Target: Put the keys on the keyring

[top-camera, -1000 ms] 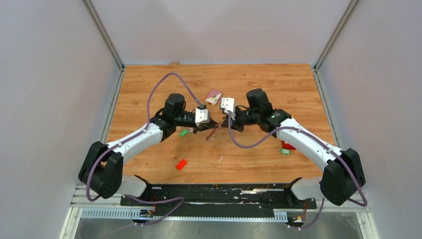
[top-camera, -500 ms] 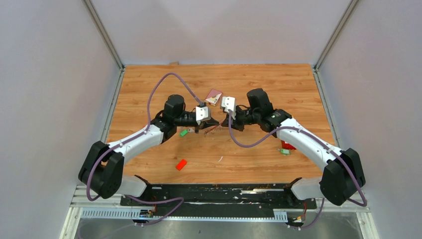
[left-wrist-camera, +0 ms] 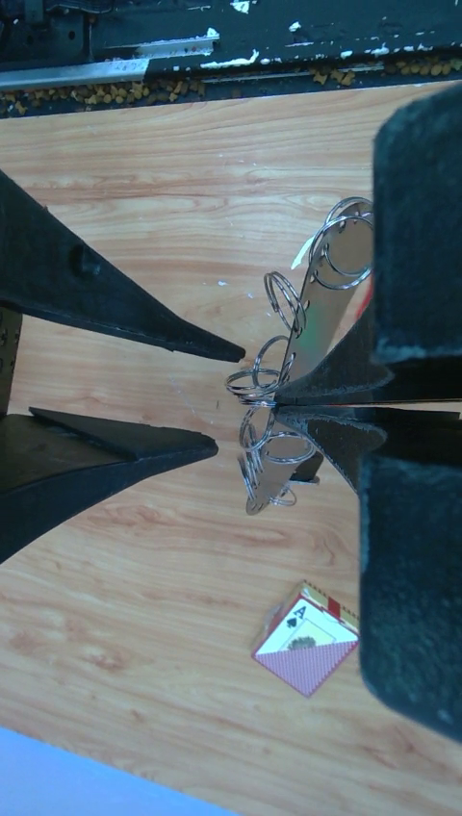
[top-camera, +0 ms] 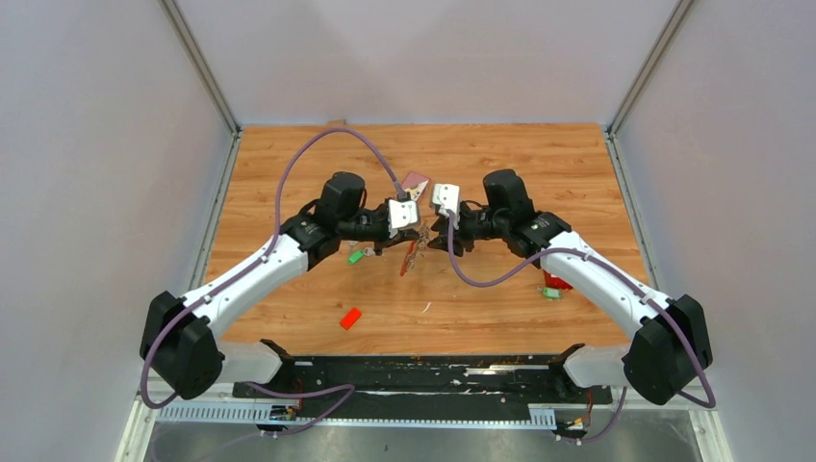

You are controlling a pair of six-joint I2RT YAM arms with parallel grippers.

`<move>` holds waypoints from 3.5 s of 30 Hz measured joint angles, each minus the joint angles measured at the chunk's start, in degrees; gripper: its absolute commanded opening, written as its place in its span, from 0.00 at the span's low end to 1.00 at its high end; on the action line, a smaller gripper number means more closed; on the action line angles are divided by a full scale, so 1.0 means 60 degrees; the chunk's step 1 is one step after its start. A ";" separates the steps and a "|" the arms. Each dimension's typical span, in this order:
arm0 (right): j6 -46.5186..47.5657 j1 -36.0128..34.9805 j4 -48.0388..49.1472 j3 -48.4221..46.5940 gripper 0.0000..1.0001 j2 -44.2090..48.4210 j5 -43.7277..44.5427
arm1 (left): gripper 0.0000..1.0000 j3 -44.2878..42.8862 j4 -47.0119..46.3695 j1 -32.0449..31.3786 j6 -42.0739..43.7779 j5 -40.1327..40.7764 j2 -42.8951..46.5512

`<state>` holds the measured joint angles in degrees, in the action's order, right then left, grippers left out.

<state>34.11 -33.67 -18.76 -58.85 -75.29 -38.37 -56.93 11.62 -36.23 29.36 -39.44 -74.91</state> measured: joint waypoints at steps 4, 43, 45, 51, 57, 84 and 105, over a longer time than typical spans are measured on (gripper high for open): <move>-0.0109 0.0004 0.0109 0.0000 0.34 0.0000 -0.0299 | 0.00 -0.0157 0.0645 -0.0087 0.0029 0.0273 0.0444; -0.0084 0.0015 -0.0047 0.0266 0.22 -0.0069 -0.1756 | 0.00 0.1268 -0.0707 -0.0229 -0.0554 0.0208 0.0918; -0.0084 0.0018 -0.0047 0.0266 0.21 -0.0080 -0.1730 | 0.00 0.1275 -0.0718 -0.0229 -0.0561 0.0157 0.0918; -0.0029 0.0018 -0.0146 0.0266 0.23 -0.0084 -0.1610 | 0.00 0.1377 -0.0889 -0.0237 -0.0656 0.0138 0.0918; 0.0120 0.0018 -0.0401 0.0266 0.34 0.0204 -0.1253 | 0.00 0.1486 -0.1206 -0.0244 -0.1129 0.0375 0.0918; -0.0197 -0.1246 0.0186 0.0929 0.37 0.0933 0.0259 | 0.00 0.1483 -0.1905 -0.0255 -0.3180 0.1162 0.0572; -0.0160 -0.1297 0.0528 0.0933 0.30 0.0860 0.1140 | 0.00 0.1483 -0.1905 -0.0255 -0.3348 0.1155 0.0561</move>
<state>33.15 -41.45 -15.59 -53.25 -70.13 -31.53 -48.03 0.19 -37.76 9.28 -32.51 -71.55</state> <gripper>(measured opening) 0.247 0.006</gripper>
